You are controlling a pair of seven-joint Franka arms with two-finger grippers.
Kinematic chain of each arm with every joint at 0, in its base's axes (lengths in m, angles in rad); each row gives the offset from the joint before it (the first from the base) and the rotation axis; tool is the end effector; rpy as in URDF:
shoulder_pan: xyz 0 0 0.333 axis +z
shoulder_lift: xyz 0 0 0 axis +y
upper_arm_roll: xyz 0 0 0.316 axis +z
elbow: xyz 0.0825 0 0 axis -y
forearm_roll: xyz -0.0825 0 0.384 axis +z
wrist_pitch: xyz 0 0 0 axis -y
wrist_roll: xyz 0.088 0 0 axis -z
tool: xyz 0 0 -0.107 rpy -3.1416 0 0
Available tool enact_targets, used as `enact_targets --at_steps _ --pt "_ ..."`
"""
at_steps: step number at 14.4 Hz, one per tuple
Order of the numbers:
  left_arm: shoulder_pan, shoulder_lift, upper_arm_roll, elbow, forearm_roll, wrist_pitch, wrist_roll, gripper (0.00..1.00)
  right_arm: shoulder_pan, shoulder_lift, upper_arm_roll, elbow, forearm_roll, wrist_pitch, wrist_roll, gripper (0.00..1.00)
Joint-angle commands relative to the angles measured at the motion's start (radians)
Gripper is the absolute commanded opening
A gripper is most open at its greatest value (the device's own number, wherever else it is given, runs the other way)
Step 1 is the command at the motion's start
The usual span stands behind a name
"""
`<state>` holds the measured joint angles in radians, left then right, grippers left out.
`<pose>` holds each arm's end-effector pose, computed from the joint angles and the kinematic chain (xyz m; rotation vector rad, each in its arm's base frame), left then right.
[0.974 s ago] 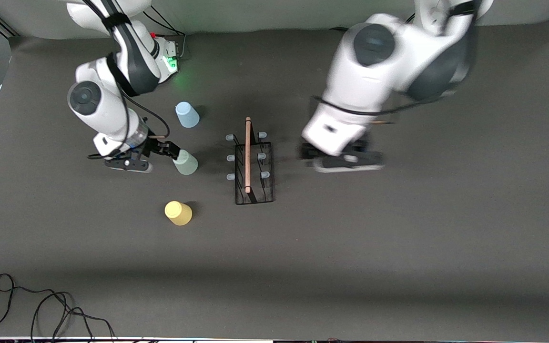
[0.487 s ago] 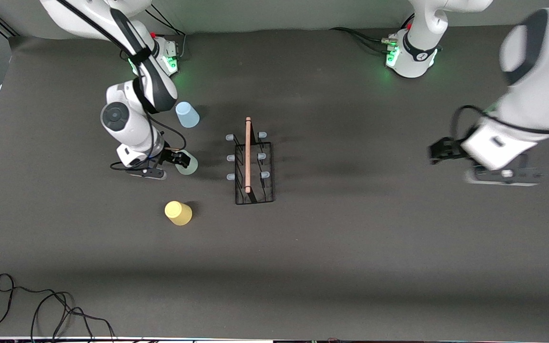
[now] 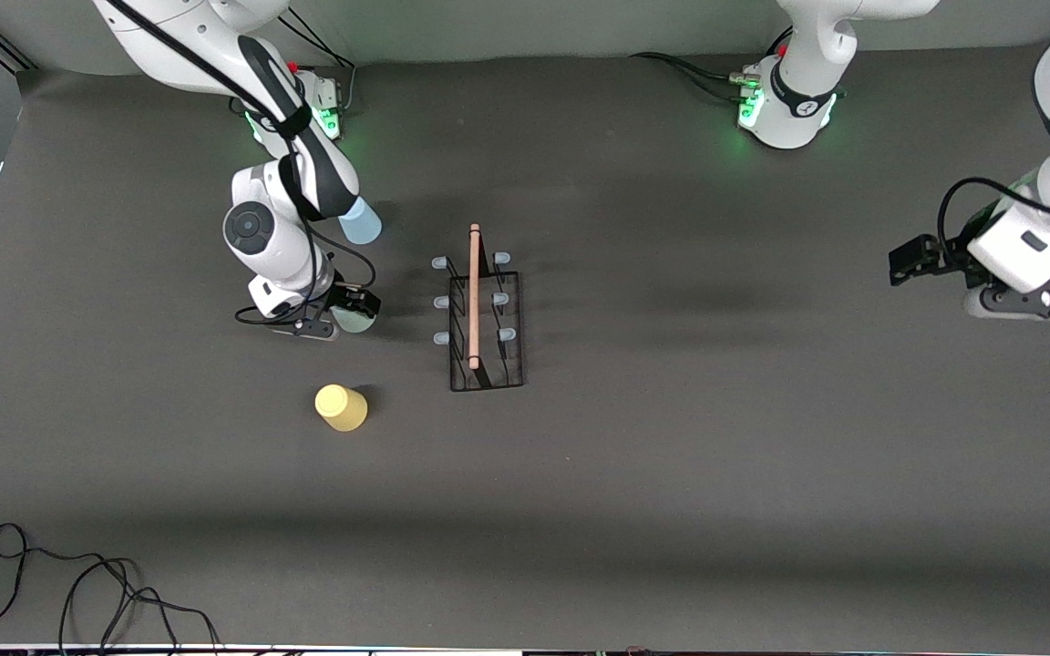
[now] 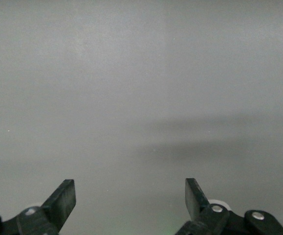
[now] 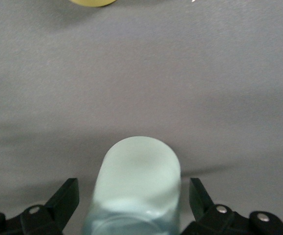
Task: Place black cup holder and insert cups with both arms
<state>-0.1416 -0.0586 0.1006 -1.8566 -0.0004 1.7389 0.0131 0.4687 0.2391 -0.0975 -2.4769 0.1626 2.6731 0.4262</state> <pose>0.5377 -0.0210 0.5350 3.1336 -0.0852 -0.0933 0.4421 0.1648 0.1946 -3.0970 0.3097 0.0860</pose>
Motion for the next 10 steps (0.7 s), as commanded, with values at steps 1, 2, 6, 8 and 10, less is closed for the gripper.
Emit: enact_targets --at_steps 1,2,6,8,10 --pt "0.016 -0.084 -0.013 -0.055 0.023 0.007 0.002 1.0 0.021 -0.004 -0.007 -0.004 0.023 0.002 0.003 1.0" --pt "0.016 -0.08 -0.013 -0.049 0.023 0.005 0.002 1.0 0.024 -0.003 -0.007 -0.004 0.025 0.002 0.002 1.0" --pt "0.02 -0.009 -0.013 0.035 0.023 -0.011 0.01 1.0 0.021 -0.007 -0.008 -0.004 0.023 -0.004 -0.007 0.22" --pt "0.02 0.049 -0.013 0.112 0.025 -0.05 0.01 1.0 0.024 -0.029 -0.01 -0.002 0.023 -0.015 -0.011 0.0" --pt "0.022 0.057 -0.013 0.12 0.025 -0.048 0.01 1.0 0.021 -0.084 -0.014 0.007 0.018 -0.097 -0.033 0.0"
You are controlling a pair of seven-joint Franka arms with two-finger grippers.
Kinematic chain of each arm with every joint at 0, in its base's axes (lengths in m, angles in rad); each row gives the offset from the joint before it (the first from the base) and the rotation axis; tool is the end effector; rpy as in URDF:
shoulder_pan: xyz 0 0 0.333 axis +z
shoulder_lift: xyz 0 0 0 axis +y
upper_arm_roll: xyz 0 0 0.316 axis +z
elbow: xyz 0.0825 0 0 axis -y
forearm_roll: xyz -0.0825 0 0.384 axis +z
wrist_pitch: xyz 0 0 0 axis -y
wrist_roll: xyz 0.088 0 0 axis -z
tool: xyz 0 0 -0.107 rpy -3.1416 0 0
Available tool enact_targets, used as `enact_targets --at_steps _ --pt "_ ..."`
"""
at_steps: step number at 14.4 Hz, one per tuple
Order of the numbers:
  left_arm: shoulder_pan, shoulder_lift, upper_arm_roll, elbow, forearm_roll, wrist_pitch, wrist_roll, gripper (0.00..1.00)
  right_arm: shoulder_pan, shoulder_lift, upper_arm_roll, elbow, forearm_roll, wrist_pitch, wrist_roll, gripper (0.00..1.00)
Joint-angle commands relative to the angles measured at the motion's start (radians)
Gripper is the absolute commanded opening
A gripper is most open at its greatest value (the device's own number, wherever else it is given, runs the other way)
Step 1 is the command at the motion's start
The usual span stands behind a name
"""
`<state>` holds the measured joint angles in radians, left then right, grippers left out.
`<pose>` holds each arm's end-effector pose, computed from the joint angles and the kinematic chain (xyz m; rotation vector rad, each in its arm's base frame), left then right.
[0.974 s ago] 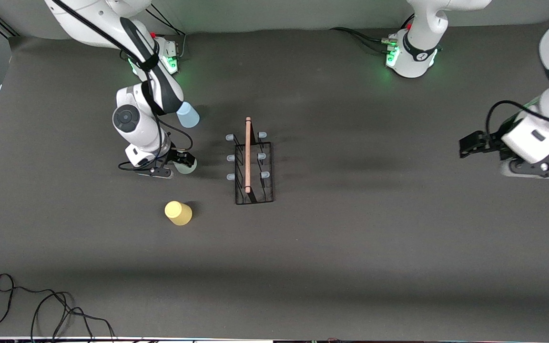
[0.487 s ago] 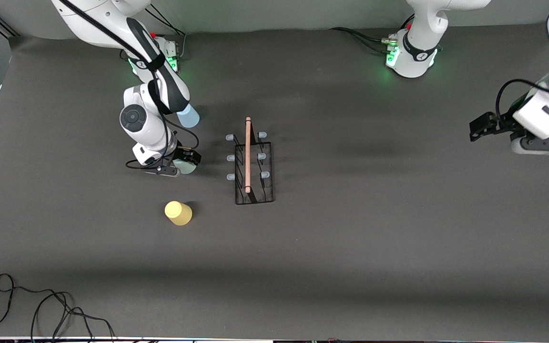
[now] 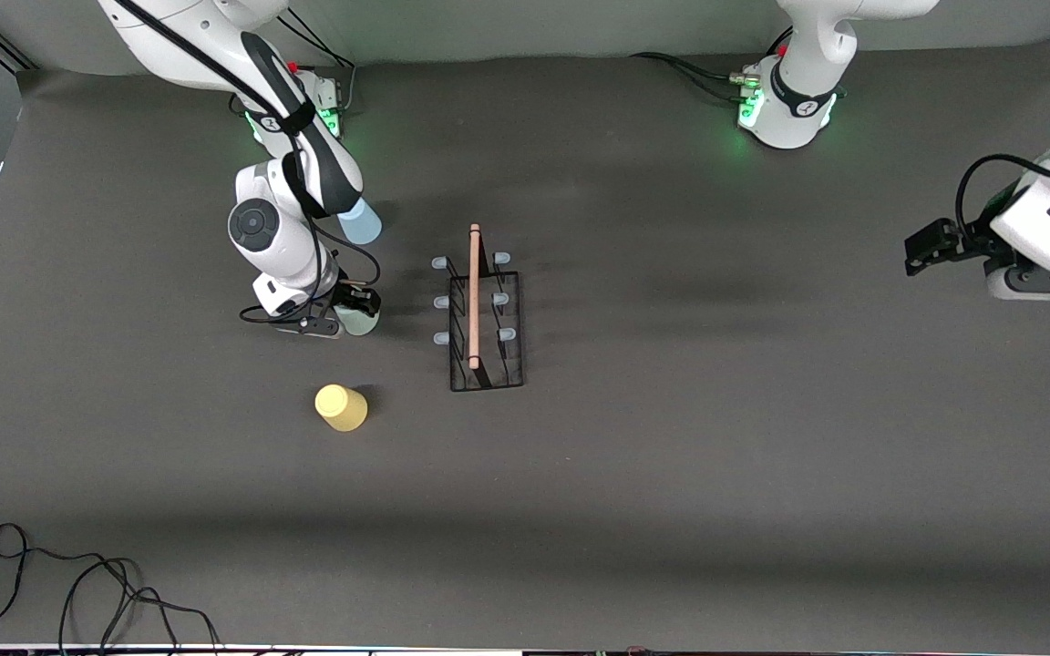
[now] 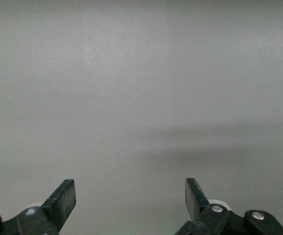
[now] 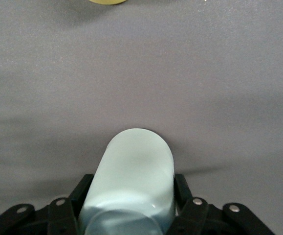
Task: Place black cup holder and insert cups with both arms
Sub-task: 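Carry the green cup with the right gripper onto a rack peg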
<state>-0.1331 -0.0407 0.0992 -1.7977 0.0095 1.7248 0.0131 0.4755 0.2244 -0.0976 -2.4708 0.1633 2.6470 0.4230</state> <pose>0.5465 -0.0168 0.5522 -3.1346 0.0764 0.0507 0.4423 0.1691 0.2013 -3.0958 0.2930 0.0969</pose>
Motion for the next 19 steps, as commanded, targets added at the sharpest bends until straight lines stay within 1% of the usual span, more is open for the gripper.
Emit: enact_targets --at_steps 1,3,5,7,8,9,11,14,16,18,19 --pt "0.023 0.039 -0.012 0.063 0.018 -0.031 0.011 1.0 0.009 -0.112 -0.02 0.007 0.019 -0.123 -0.056 0.0" --pt "0.065 0.059 -0.016 0.104 0.018 -0.039 0.04 1.0 0.009 -0.207 -0.053 0.032 0.019 -0.261 -0.063 0.0" --pt "0.081 0.091 -0.016 0.141 0.015 -0.065 0.074 1.0 0.009 -0.285 -0.054 0.056 0.019 -0.355 -0.044 0.0" --pt "0.084 0.101 -0.016 0.136 0.015 -0.082 0.073 1.0 0.017 -0.339 -0.053 0.082 0.019 -0.43 0.009 0.0" --pt "0.084 0.102 -0.018 0.135 0.015 -0.082 0.068 1.0 0.02 -0.352 -0.042 0.09 0.019 -0.441 0.055 0.0" --pt "0.078 0.104 -0.018 0.135 0.015 -0.077 0.062 1.0 0.04 -0.355 -0.037 0.101 0.019 -0.443 0.116 0.0" --pt "0.076 0.102 -0.018 0.135 0.015 -0.077 0.059 1.0 0.122 -0.344 -0.037 0.131 0.021 -0.443 0.221 0.0" --pt "0.078 0.096 -0.018 0.138 0.015 -0.077 0.061 1.0 0.193 -0.324 -0.036 0.173 0.021 -0.44 0.345 0.0" --pt "0.076 0.093 -0.018 0.141 0.015 -0.082 0.059 1.0 0.236 -0.289 -0.036 0.206 0.021 -0.432 0.439 0.0" --pt "0.076 0.094 -0.018 0.144 0.015 -0.079 0.062 1.0 0.282 -0.229 -0.037 0.259 0.021 -0.427 0.517 0.0" --pt "0.078 0.094 -0.018 0.144 0.015 -0.076 0.067 1.0 0.285 -0.202 -0.036 0.272 0.021 -0.406 0.54 0.0"
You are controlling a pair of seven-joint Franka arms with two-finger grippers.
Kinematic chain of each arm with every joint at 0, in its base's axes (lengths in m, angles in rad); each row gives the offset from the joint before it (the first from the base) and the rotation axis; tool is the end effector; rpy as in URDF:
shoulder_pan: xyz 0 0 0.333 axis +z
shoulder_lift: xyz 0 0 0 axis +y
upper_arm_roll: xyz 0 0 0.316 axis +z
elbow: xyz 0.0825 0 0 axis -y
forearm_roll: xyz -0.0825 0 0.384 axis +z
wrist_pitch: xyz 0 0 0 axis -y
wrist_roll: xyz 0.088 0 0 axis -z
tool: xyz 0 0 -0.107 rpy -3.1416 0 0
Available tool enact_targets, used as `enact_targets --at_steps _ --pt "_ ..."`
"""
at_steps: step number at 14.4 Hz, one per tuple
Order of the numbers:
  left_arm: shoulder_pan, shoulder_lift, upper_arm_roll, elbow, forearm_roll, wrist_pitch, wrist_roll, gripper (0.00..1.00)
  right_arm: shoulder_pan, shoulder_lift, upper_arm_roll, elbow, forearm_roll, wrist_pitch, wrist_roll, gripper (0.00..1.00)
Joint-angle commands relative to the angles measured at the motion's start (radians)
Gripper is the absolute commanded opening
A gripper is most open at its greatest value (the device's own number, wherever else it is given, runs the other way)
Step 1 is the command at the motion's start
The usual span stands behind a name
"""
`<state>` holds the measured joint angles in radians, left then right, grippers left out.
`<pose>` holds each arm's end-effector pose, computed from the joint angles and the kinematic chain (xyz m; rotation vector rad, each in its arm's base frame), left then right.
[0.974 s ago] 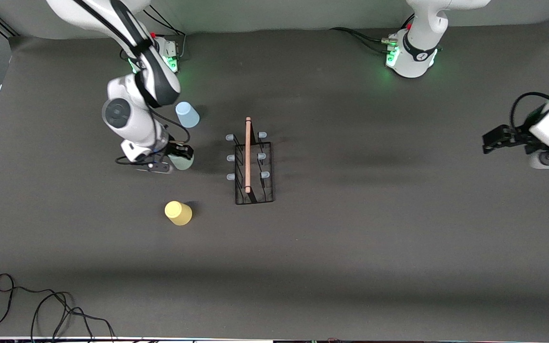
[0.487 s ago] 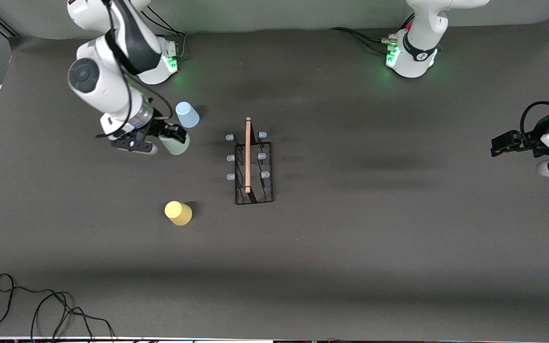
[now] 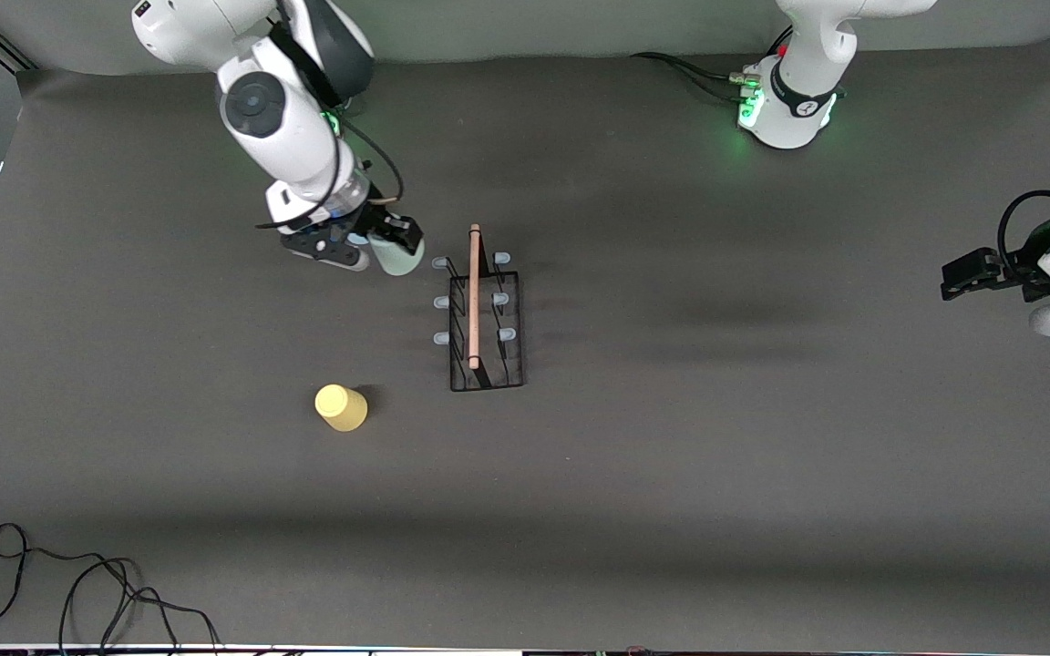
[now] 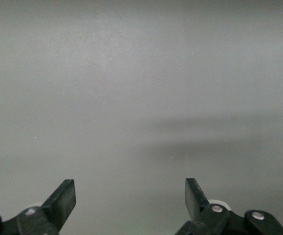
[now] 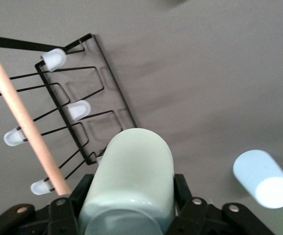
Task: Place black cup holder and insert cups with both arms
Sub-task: 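Carry the green cup with the right gripper onto a rack peg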
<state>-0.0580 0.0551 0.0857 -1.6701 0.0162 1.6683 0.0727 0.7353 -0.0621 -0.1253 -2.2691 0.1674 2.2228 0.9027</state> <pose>0.5734 0.0164 0.5547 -3.1215 0.0734 0.0901 0.4156 0.2966 0.3863 -2.9674 0.5911 0.1308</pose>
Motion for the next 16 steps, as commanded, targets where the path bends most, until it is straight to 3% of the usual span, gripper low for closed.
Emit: enact_targets --at_steps 1,9,10,11,16 --pt "0.003 -0.001 -0.004 0.016 0.011 -0.013 0.007 1.0 0.027 0.1 -0.007 0.071 0.017 0.044 0.068 0.0" --pt "0.003 -0.007 -0.003 0.029 0.011 -0.045 -0.004 1.0 0.095 0.22 -0.008 0.072 0.018 0.147 0.11 0.0" --pt "0.003 -0.011 -0.004 0.03 0.011 -0.045 -0.004 1.0 0.095 0.226 -0.008 0.072 0.017 0.147 0.105 0.58" --pt "0.003 -0.011 -0.004 0.03 0.011 -0.045 -0.004 1.0 0.095 0.228 -0.008 0.072 0.015 0.146 0.104 0.97" --pt "0.004 -0.011 -0.004 0.03 0.008 -0.05 -0.007 1.0 0.082 0.208 -0.02 0.15 0.014 0.017 0.084 1.0"
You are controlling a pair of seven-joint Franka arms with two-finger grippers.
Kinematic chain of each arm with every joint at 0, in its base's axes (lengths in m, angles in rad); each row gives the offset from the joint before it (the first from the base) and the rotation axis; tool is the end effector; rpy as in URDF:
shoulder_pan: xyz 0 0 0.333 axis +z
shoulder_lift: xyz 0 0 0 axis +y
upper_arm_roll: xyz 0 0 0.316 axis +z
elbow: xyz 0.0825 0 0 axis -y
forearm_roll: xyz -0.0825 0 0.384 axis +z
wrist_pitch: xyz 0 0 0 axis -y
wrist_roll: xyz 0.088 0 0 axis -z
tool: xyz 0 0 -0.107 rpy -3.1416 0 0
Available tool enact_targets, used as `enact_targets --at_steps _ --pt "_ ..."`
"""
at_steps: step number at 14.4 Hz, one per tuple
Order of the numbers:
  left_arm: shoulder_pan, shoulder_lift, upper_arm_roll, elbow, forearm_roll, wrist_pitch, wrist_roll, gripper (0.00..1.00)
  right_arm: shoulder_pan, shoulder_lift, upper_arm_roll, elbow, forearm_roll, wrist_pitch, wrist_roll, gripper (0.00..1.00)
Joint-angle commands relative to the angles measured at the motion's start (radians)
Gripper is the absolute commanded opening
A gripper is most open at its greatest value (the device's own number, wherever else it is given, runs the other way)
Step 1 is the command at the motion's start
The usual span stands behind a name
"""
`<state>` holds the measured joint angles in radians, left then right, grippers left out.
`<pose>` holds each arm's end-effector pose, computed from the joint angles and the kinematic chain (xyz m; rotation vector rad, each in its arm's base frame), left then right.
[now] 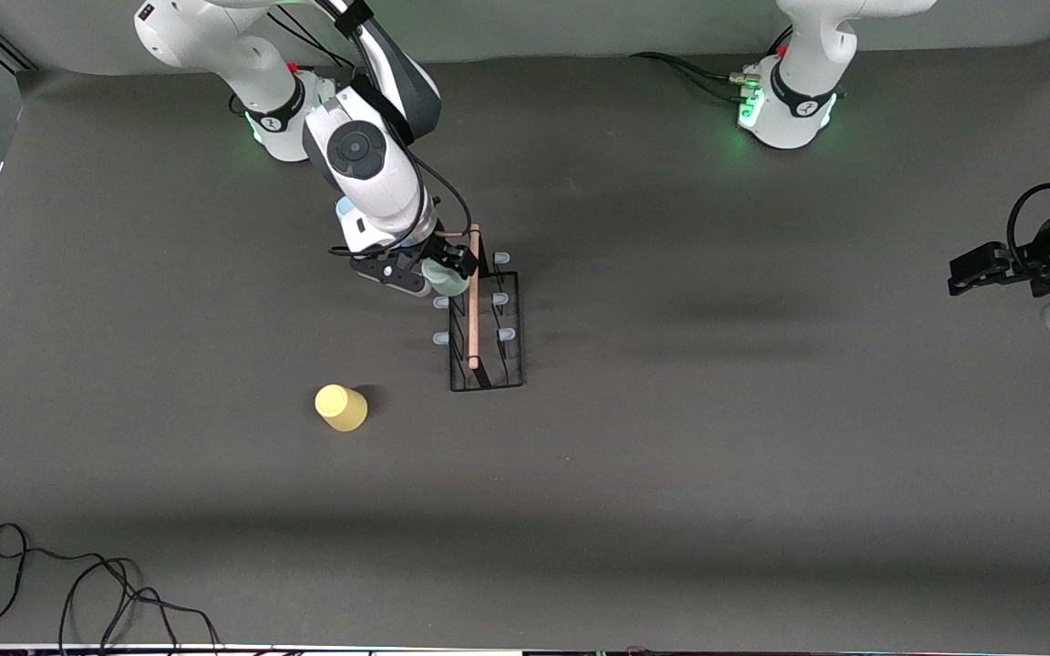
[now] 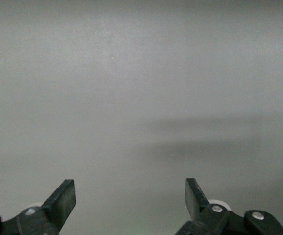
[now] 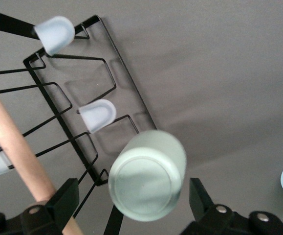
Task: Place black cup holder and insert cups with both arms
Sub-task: 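Release the green cup and move the right gripper to the yellow cup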
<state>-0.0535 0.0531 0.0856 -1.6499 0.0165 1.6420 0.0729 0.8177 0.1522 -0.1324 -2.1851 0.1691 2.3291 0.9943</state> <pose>0.5716 0.0189 0.5633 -3.1217 0.0663 0.0966 0.4241 0.3511 0.3190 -3.0062 0.6476 0.1232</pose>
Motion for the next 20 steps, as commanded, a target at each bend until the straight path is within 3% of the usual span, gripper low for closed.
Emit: enact_targets --at_steps 1,5,11,14,20 --pt "-0.002 -0.009 -0.004 0.01 0.008 -0.024 -0.008 1.0 -0.002 -0.006 -0.024 0.102 0.006 -0.152 -0.026 1.0" --pt "0.01 -0.01 0.002 0.045 0.002 -0.025 -0.01 1.0 -0.002 -0.003 -0.159 0.215 0.004 -0.278 -0.218 1.0" --pt "0.009 -0.015 0.002 0.05 0.0 -0.053 -0.007 1.0 -0.006 0.098 -0.378 0.251 0.017 -0.222 -0.587 1.0" --pt "0.007 -0.016 0.0 0.048 0.002 -0.061 -0.011 1.0 -0.078 0.18 -0.391 0.258 0.026 -0.13 -0.695 1.0" --pt "0.011 -0.006 0.002 0.036 0.005 -0.045 0.004 1.0 -0.129 0.349 -0.391 0.327 0.322 -0.033 -0.865 1.0"
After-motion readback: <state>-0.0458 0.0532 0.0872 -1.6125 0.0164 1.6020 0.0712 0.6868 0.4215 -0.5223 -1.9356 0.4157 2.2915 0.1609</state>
